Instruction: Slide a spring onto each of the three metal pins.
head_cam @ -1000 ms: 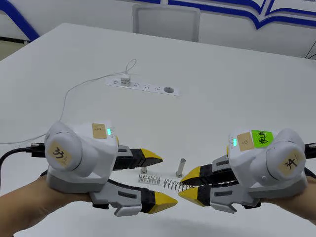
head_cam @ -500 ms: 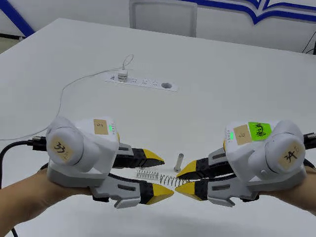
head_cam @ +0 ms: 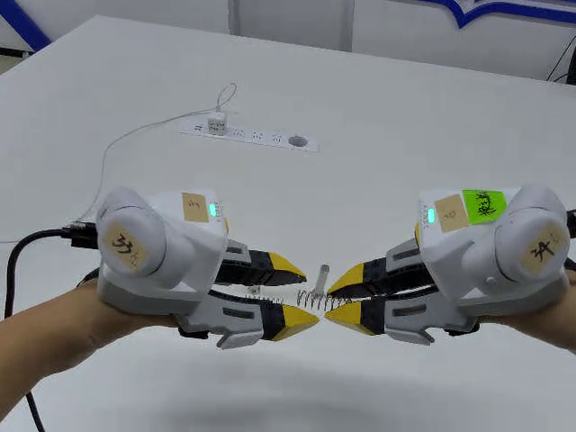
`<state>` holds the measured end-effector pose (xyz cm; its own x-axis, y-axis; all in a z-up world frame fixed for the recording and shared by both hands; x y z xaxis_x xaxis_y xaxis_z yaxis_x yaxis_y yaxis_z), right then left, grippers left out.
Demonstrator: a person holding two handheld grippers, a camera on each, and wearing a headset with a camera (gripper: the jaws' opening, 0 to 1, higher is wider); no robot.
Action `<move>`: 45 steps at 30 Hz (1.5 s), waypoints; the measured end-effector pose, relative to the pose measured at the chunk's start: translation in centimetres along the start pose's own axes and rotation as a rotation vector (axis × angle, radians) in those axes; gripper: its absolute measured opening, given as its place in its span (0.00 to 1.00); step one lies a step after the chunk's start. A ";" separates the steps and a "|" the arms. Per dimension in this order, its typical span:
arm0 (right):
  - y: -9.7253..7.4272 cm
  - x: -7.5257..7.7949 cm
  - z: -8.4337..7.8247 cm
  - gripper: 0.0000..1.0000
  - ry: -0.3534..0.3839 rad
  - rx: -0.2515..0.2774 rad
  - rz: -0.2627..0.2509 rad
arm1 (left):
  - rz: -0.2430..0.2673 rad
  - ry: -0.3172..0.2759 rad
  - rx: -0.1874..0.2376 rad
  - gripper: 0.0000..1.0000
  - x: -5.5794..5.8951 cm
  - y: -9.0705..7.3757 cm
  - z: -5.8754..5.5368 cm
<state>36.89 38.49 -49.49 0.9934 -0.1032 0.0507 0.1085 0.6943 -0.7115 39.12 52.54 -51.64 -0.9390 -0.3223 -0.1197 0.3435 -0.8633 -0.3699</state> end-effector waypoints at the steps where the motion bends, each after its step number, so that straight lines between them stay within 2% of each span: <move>1: 0.0 0.0 0.0 0.11 0.001 0.000 0.000 | 0.000 0.002 0.001 0.25 0.0 0.0 0.0; 8: 0.2 -0.1 0.1 0.11 0.001 0.011 0.009 | -0.006 0.014 -0.004 0.22 0.3 0.1 0.0; 17: 0.6 -0.2 0.4 0.11 -0.013 0.003 0.019 | -0.022 0.039 -0.009 0.15 0.5 0.0 0.2; 23: 0.6 -0.2 0.3 0.11 -0.015 0.001 0.025 | -0.024 0.061 -0.009 0.14 0.7 0.0 0.2; 26: 0.6 -0.3 0.4 0.11 -0.020 -0.003 0.025 | -0.022 0.053 -0.014 0.13 0.7 0.0 0.2; 27: 0.6 -0.3 0.4 0.11 -0.022 -0.003 0.027 | -0.026 0.083 -0.008 0.13 0.8 -0.1 0.2; 34: 0.4 -0.4 0.5 0.12 -0.041 -0.003 0.036 | -0.032 0.122 0.000 0.11 1.1 -0.1 0.3; 36: 0.2 -0.2 0.4 0.12 -0.059 -0.018 0.009 | -0.039 0.129 -0.004 0.10 1.2 -0.1 0.3; 45: -0.1 -0.3 0.3 0.13 -0.034 0.009 0.018 | -0.035 0.139 0.003 0.10 1.3 -0.2 0.4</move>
<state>36.56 38.67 -49.20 0.9958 -0.0667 0.0623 0.0912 0.7023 -0.7060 37.86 52.09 -51.33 -0.9433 -0.2354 -0.2339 0.3107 -0.8743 -0.3730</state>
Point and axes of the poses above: the centre of the closed fingertips' face, and the gripper's own axes: y roughly forward along the fingers, x roughly to its right, z roughly out of its top, the point moved 9 cm from there along -y, roughly backward along the fingers, and after that the axes turned 12 degrees about z, right-handed, at the moved point
